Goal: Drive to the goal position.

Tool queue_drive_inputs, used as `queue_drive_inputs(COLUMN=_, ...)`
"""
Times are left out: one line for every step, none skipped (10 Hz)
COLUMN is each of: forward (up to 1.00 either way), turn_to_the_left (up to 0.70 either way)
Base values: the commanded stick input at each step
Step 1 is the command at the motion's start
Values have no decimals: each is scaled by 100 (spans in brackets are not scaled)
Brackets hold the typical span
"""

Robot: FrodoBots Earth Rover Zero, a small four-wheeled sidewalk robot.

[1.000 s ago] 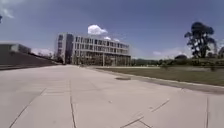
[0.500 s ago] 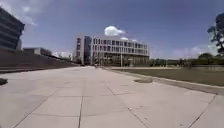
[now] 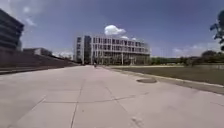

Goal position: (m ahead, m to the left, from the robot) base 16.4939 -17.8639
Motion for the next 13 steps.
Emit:
queue_drive_inputs(forward=30, turn_to_the_left=1)
queue_drive_inputs(forward=30, turn_to_the_left=1)
queue_drive_inputs(forward=30, turn_to_the_left=1)
queue_drive_inputs(forward=30, turn_to_the_left=1)
queue_drive_inputs(forward=30, turn_to_the_left=1)
queue_drive_inputs(forward=30, turn_to_the_left=1)
queue_drive_inputs(forward=30, turn_to_the_left=1)
queue_drive_inputs(forward=30, turn_to_the_left=1)
queue_drive_inputs(forward=30, turn_to_the_left=1)
queue_drive_inputs(forward=30, turn_to_the_left=1)
queue_drive_inputs(forward=30, turn_to_the_left=1)
queue_drive_inputs(forward=30, turn_to_the_left=1)
queue_drive_inputs(forward=30, turn_to_the_left=31)
